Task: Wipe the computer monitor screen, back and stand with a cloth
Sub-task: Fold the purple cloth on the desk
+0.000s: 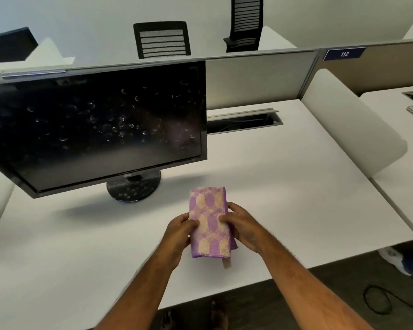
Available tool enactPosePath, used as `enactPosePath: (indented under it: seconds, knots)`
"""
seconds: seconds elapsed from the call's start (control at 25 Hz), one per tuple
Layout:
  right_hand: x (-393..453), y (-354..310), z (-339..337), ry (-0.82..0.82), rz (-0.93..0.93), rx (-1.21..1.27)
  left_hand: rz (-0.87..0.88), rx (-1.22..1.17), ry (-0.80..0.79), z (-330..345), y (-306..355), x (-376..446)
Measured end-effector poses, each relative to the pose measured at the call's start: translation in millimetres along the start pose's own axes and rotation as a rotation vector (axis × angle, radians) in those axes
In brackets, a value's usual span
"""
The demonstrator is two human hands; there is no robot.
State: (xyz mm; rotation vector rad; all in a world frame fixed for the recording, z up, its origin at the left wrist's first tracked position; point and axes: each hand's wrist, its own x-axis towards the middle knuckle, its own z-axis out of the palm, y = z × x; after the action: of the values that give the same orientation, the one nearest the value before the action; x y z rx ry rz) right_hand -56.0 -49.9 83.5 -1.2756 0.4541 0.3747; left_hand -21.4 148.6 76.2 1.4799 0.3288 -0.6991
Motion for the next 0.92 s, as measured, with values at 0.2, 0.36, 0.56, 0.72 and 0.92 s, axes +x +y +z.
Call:
enactPosePath:
  seconds: [0.2,0.36,0.56,0.72,0.92]
  knots:
    - [0.0,-8.1,9.3,-0.081,-0.052,-0.101,-0.056,-0.01,0.019,-13.7,6.1,-0.7]
    - [3.9,-8.3,14.8,-0.071,-0.096,-0.102,-0.011,-0.057,0.02,-19.2,12.7,-5.4]
    - [0.9,-10.4,23.8,-0.058,-0.175,-0.067,0.056,-0.074,-0.001,-25.3,15.9,-8.5]
    - [-1.5,-16.9,29.6,-0.09,-0.243,-0.183,0.074,-0.141,-0.031,-27.9,18.0,-13.2]
    - [0.5,-23.5,28.2,-0.057,-0.289,-0.265,0.043,-0.307,0.02,-32.6,26.1,-22.6]
